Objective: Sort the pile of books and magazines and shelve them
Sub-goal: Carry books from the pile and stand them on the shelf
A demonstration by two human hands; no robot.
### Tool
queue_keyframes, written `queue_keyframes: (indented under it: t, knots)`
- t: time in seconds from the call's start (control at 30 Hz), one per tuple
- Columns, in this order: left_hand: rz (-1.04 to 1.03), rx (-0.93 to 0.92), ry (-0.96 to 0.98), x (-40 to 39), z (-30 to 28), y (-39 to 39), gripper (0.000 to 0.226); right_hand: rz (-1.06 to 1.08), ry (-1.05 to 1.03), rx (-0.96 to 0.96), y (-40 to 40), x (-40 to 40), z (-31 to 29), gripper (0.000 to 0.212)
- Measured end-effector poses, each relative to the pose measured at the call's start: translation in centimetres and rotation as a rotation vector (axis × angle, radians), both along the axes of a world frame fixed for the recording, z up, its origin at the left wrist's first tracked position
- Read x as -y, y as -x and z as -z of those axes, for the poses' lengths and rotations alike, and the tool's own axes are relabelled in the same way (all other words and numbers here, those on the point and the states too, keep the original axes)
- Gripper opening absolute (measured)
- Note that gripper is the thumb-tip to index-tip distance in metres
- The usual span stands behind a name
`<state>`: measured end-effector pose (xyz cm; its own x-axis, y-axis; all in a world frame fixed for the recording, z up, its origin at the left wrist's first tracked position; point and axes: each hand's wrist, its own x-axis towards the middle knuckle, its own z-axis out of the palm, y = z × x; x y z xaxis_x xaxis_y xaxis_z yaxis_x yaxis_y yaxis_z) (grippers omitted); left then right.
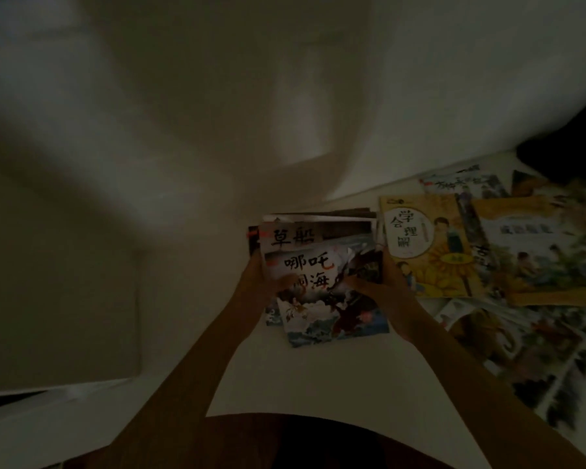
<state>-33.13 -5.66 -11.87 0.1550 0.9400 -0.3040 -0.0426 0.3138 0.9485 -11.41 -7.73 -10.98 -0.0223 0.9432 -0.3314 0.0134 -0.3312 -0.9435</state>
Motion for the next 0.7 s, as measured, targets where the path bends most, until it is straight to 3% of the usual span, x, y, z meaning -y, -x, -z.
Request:
queue_keyframes:
  t: [0.17, 0.23, 0.33, 0.5, 0.7]
  knots:
    - [0.024, 0.06, -0.096, -1.1, -1.1, -4.5, 0.066, 0.184, -0.175, 0.179, -1.6, -0.9, -1.8, 0.056]
    - [0.031, 0.055, -0.105, -1.4, -1.1, -5.9, 0.066, 0.211, -0.171, 0.177, -2.6, -0.7, -1.9, 0.077]
    - [0.006, 0.05, -0.085, -0.7, -0.7, -7.4, 0.067, 0.187, -0.221, 0.169, -4.6, 0.0, -1.2, 0.09]
    - [-0.006, -0.088, -0.124, 2.8, 1.2, -10.0, 0.076, 0.283, -0.098, 0.071, -5.0, 2.9, 0.8, 0.081]
    - [0.001, -0.109, -0.103, 1.8, -0.2, -12.5, 0.053, 0.335, -0.07, 0.207, -5.8, 2.7, 1.2, 0.071]
